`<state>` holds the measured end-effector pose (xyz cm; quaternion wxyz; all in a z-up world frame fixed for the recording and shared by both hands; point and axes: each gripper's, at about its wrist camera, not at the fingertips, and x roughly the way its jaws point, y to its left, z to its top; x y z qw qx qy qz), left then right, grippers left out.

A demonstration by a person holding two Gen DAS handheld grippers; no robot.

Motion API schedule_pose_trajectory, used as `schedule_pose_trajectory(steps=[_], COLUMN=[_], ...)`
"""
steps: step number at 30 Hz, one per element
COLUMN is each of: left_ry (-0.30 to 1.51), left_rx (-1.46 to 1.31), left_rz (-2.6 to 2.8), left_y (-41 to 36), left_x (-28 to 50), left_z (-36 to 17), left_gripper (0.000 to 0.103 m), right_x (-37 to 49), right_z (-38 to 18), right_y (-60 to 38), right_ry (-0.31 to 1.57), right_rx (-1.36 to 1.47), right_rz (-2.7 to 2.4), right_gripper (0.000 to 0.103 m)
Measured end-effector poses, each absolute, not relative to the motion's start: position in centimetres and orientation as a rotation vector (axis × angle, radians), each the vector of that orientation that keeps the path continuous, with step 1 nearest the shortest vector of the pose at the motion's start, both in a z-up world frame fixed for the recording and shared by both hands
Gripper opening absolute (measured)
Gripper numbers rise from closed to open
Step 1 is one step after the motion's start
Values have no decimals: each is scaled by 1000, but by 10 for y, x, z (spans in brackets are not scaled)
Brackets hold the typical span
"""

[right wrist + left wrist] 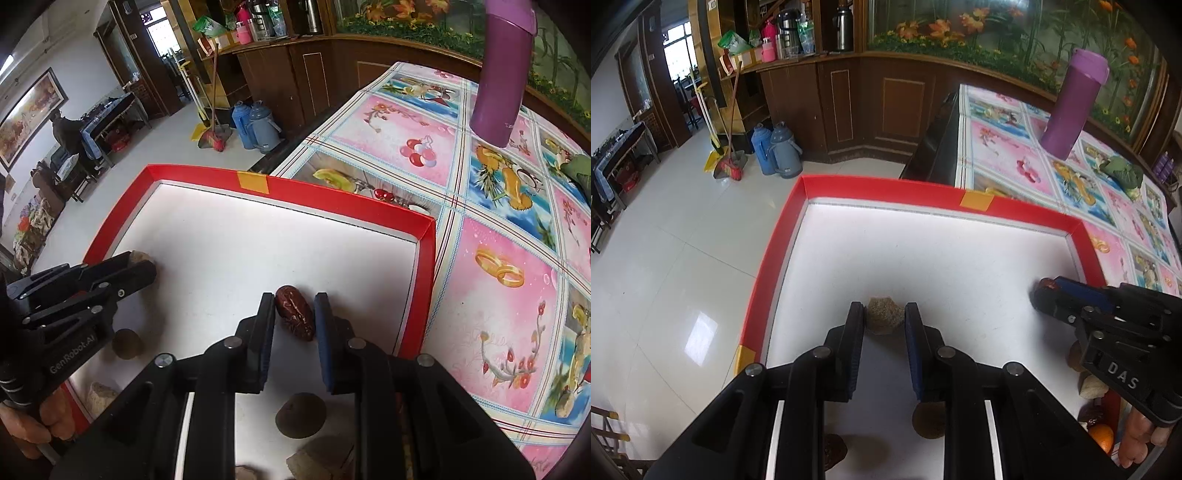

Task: Organize fruits
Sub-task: 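Carry the date and beige item into the tray and open both tools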

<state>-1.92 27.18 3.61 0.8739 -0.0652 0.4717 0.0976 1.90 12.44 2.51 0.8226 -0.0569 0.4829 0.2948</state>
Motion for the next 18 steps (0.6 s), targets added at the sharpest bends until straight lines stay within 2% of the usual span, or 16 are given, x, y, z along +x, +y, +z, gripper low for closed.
schedule_pose_trajectory(steps=[5,7,9,12,18], left_ry=[992,1000,1000,972,902], left_rx=[-135,-138,-130,-112,-66], left_rz=[214,214,234,250,220], left_y=[271,270,268,262,230], left_x=[-19,-20,-23,-30,-41], left_z=[37,38,40,48,72], left_gripper=[24,33,52,53,55], right_x=[18,18,18,16,13], right_z=[25,26,30,42,65], right_y=[124,121,113,93,18], right_ry=[1031,1044,1048,1002,887], right_rx=[-124,-121,-87,-32,55], right_rz=[630,634,655,680,642], right_gripper=[24,25,25,27,41])
